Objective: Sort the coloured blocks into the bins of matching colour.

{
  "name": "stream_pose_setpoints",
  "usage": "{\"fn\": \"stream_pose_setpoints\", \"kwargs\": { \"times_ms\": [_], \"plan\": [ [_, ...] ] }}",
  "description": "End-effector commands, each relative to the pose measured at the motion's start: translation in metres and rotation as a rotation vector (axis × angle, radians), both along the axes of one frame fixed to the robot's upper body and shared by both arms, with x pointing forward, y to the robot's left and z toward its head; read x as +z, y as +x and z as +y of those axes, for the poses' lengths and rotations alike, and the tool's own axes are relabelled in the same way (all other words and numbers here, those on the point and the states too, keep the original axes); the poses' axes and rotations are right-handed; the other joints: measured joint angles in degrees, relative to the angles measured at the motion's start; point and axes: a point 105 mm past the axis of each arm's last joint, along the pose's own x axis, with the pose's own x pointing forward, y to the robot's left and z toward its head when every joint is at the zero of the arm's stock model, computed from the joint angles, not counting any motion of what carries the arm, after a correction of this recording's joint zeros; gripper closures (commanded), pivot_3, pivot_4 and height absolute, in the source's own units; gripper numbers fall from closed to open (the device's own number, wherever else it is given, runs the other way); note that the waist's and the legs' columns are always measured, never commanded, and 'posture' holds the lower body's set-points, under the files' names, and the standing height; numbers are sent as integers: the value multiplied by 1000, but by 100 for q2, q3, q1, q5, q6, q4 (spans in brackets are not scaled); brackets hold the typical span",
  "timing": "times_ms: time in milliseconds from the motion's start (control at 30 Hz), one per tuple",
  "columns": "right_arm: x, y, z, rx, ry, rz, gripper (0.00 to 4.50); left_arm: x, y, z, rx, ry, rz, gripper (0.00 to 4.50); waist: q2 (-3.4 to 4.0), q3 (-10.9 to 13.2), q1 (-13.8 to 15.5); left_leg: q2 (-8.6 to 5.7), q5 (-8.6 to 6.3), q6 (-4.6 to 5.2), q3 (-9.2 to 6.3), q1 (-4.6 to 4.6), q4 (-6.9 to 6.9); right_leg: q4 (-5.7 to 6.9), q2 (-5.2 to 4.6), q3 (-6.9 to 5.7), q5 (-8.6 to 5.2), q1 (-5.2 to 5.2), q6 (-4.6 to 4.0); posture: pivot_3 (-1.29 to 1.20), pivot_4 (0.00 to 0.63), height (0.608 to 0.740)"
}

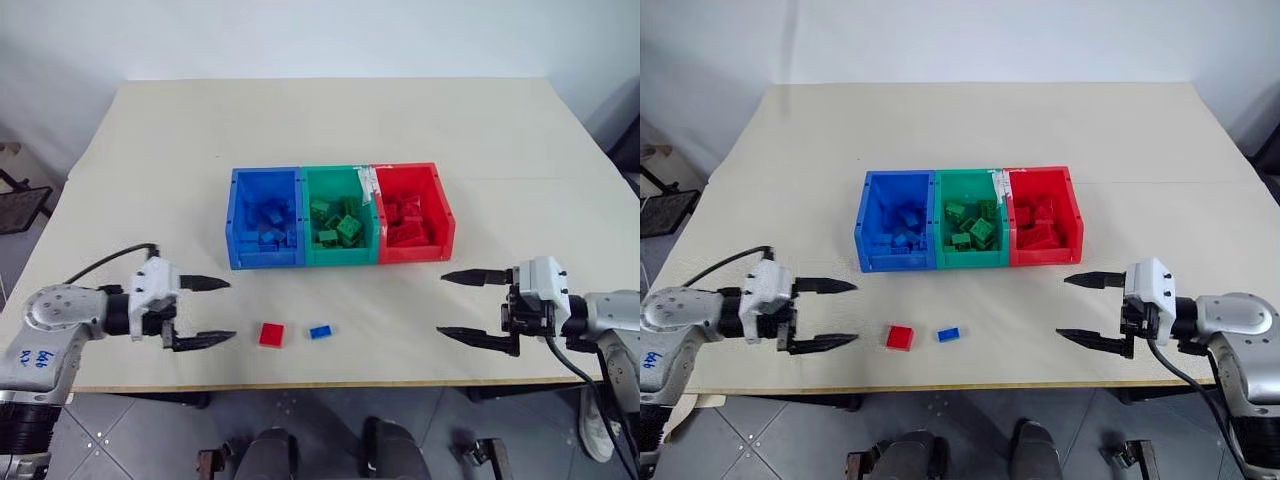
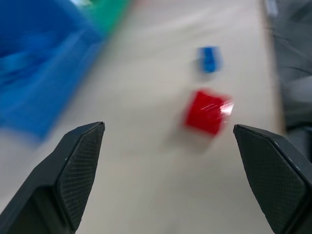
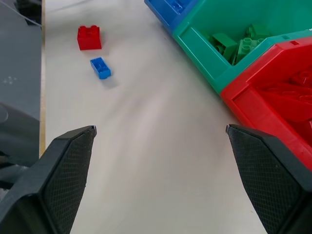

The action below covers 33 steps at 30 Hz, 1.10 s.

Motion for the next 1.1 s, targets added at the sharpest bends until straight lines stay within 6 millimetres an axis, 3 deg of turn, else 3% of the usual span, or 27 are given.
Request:
{"fn": "stream_pose_setpoints", "kwargs": {
  "times_ms": [33, 167, 333, 433, 533, 700, 900, 933, 1000, 1100],
  "plan": [
    [12, -5, 0, -18, 5, -39, 34, 8, -2, -42, 11, -8, 15, 0, 0, 0, 39, 0, 0, 0, 0, 0, 3, 3, 0, 1, 0, -1, 0, 0, 150, 740],
    [11, -11, 7, -21, 9, -27, 34, -9, -2, -75, 14, 84, 48, 0, -1, 0, 41, -2, -1, -1, 1, 1, 9, 7, 0, 6, 0, 2, 0, 0, 150, 740],
    [9, -16, 14, -7, 15, -12, 34, -29, 3, -95, 9, 196, 91, 0, -2, 0, 40, -2, 0, 0, 5, 0, 10, 4, 1, 8, 0, 1, -1, 0, 150, 740],
    [9, -17, 17, -3, 14, -22, 34, -41, 14, -99, 16, 291, 22, 0, -2, 1, 48, -3, -1, 1, 5, -1, 14, 1, 1, 9, 0, 1, -1, 0, 150, 740],
    [9, -18, 18, -9, 17, -32, 0, -45, 21, -100, 26, 330, -16, 600, -2, 0, 79, -4, -2, 2, 4, -2, 23, -2, 1, 9, 0, 7, -1, 0, 150, 740],
    [6, -20, 13, -28, 7, -30, 0, -53, 12, -96, -5, 347, 11, 2119, -2, 0, 100, -4, -4, 6, 5, -3, 33, -4, 1, 11, 0, 11, -1, 0, 150, 740],
    [-3, -24, 3, -46, -7, -16, 0, -52, 16, -97, 33, 300, 18, 3868, -2, 0, 103, -4, -5, 8, 5, -3, 38, -3, 1, 12, 0, 13, -1, 0, 150, 740],
    [-3, -24, 3, -45, -7, -16, 0, -52, 16, -98, 41, 290, 20, 4042, -2, 0, 105, -4, -5, 8, 5, -3, 38, -2, 1, 12, 0, 13, -1, 0, 150, 740],
    [-3, -26, 2, -61, 15, -10, 0, -40, 20, -102, 129, 113, 90, 4041, 1, -2, 119, -4, -5, 8, 5, -2, 41, -3, 1, 12, 0, 16, -1, 0, 150, 740],
    [-2, -27, 4, -65, 39, -3, 0, -18, 35, -96, 218, -23, 14, 4041, -1, -1, 152, -2, -9, 15, 3, -7, 56, -1, 1, 13, 0, 16, -1, 0, 150, 740]
  ]
}}
